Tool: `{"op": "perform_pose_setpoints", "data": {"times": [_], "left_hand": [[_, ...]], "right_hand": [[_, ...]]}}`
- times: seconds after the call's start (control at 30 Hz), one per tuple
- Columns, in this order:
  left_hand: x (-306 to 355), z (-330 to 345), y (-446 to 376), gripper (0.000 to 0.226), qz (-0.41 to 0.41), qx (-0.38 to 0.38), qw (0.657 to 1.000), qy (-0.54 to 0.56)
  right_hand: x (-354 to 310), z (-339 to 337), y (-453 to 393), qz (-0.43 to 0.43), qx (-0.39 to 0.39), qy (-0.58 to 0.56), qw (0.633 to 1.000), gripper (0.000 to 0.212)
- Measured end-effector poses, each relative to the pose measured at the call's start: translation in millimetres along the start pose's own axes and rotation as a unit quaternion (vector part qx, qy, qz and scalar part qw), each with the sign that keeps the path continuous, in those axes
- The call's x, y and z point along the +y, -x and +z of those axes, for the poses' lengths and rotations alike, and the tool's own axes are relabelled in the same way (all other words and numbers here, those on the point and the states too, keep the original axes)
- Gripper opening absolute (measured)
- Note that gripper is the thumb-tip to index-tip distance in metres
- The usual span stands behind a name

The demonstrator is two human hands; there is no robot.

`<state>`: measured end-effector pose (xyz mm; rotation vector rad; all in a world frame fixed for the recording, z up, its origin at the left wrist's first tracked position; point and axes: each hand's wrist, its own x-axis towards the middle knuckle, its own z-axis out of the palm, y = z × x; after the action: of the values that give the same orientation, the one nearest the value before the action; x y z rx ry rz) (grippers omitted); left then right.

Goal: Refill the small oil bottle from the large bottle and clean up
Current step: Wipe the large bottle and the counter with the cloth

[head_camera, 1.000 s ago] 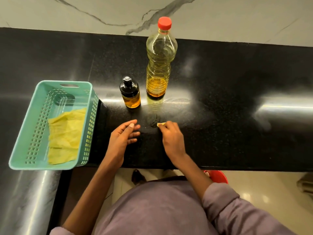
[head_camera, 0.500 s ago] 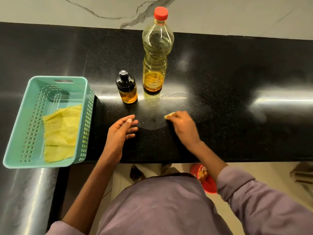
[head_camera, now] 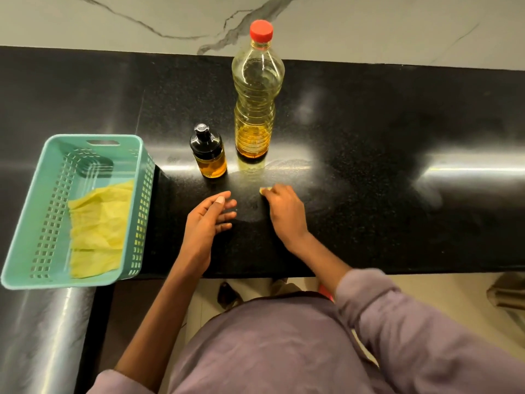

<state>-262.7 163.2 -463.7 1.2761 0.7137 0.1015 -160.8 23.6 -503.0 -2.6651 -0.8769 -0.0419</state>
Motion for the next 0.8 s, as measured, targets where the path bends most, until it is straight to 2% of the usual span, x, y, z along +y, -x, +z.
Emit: {"op": "perform_pose_setpoints", "data": {"times": [0.1, 0.23, 0.3, 0.37, 0.47, 0.53, 0.63, 0.8], "left_hand": [[0, -3, 4, 0.021, -0.001, 0.011, 1.000, 0.007], [-4, -12, 7, 0.022, -0.008, 0.032, 0.999, 0.032], [-5, -16, 8, 0.024, -0.007, 0.042, 0.999, 0.031], [-6, -19, 11, 0.025, -0.005, 0.048, 0.999, 0.023], [-6, -22, 18, 0.027, -0.001, 0.053, 0.998, 0.021], [-7, -26, 24, 0.026, -0.001, 0.064, 0.998, 0.029], [-7, -30, 31, 0.024, -0.003, 0.077, 0.996, 0.043], [-6, -34, 35, 0.021, 0.008, 0.075, 0.996, 0.043]], "right_hand": [[-18, 8, -28, 0.001, -0.021, -0.014, 1.000, 0.019], [-29, 11, 18, -0.156, -0.056, -0.053, 0.985, 0.026], [-7, 3, 32, -0.188, -0.063, -0.048, 0.979, 0.024], [23, -3, 32, -0.140, -0.032, -0.031, 0.989, 0.027], [54, -12, 38, -0.014, 0.016, -0.003, 1.000, 0.027], [52, -12, 44, 0.017, 0.024, 0.008, 1.000, 0.028], [26, -4, 30, 0.001, 0.013, -0.007, 1.000, 0.025], [-42, 25, -16, -0.078, -0.018, -0.055, 0.995, 0.016]]}}
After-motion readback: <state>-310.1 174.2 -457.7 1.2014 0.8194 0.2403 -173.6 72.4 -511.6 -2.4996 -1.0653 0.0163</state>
